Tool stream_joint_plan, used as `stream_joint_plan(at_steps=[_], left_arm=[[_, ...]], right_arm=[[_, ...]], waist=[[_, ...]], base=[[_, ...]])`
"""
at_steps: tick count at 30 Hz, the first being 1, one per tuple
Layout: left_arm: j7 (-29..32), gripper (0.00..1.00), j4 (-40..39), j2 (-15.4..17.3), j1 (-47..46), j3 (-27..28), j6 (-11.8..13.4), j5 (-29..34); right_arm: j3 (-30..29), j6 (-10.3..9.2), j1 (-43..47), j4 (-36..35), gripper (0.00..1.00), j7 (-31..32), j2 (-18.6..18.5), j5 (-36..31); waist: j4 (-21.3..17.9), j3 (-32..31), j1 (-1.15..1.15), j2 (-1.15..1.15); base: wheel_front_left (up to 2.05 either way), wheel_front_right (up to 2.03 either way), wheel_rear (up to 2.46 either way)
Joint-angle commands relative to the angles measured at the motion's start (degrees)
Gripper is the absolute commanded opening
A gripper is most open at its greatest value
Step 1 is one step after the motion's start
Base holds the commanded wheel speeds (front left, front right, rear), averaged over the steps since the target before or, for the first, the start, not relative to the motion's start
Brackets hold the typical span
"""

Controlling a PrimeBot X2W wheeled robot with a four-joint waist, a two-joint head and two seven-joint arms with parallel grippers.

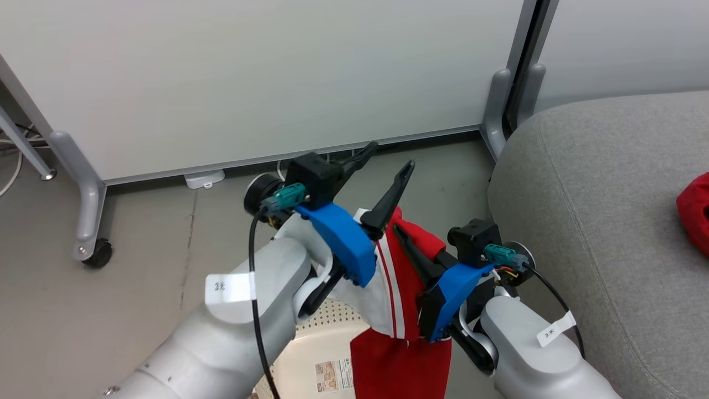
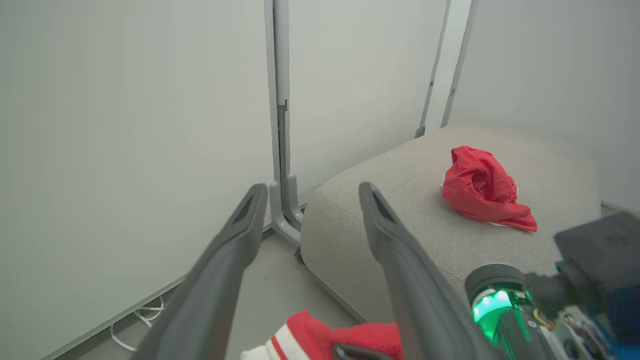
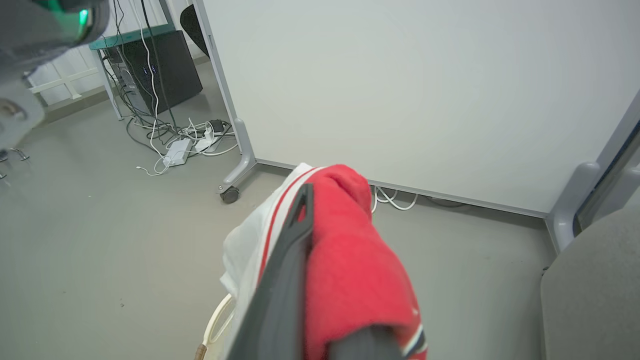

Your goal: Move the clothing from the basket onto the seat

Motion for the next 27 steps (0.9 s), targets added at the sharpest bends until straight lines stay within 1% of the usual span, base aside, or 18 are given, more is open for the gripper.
stream_joint_plan(at_steps=[1, 6, 13, 16, 19, 22, 27], left_arm=[[-0.3, 1.0, -1.0, 0.8, 2.2, 1.4, 0.4, 1.1], [-0.3, 1.0, -7.6, 3.8, 10.5, 9.1, 0.8, 7.1], [-0.3, 1.0, -16.5, 7.2, 23.2, 19.9, 0.3, 14.4], [-0.3, 1.0, -19.7, 8.2, 28.7, 24.5, 0.1, 16.9], [-0.3, 1.0, -21.7, 8.5, 33.4, 28.8, 0.0, 18.9], [-0.3, 1.0, -23.1, 8.1, 36.8, 32.8, -0.1, 20.6], [-0.3, 1.0, -23.9, 6.8, 39.5, 36.7, -0.3, 23.1]], right_arm=[[-0.4, 0.01, -0.2, -0.3, 0.0, -0.3, -0.1, -0.4], [-1.5, 0.01, 0.2, -0.5, 0.0, -0.3, -0.1, -1.2], [-2.7, 0.01, 0.7, -1.0, 0.0, -0.3, -0.1, -1.9], [-3.0, 0.01, 0.8, -1.2, 0.0, -0.3, -0.1, -2.2], [-3.7, 0.01, 0.9, -1.2, 0.0, -0.3, -0.1, -2.4], [-4.3, 0.01, 1.1, -1.2, 0.0, -0.3, -0.1, -2.9], [-5.3, 0.01, 1.4, -1.2, 0.0, -0.3, -0.1, -3.4]], waist=[[0.0, 0.1, 0.0, 0.0], [0.1, 0.5, 0.0, 0.0], [0.0, 0.9, 0.0, 0.0], [-0.2, 1.0, 0.0, 0.0], [-0.2, 1.2, 0.0, 0.0], [-0.1, 1.4, 0.0, 0.0], [0.2, 1.6, 0.0, 0.0]], base=[[0.0, 0.0, 0.0], [0.0, 0.0, 0.0], [0.0, 0.0, 0.0], [0.0, 0.0, 0.0], [0.0, 0.0, 0.0], [0.0, 0.0, 0.0], [0.0, 0.0, 0.0]])
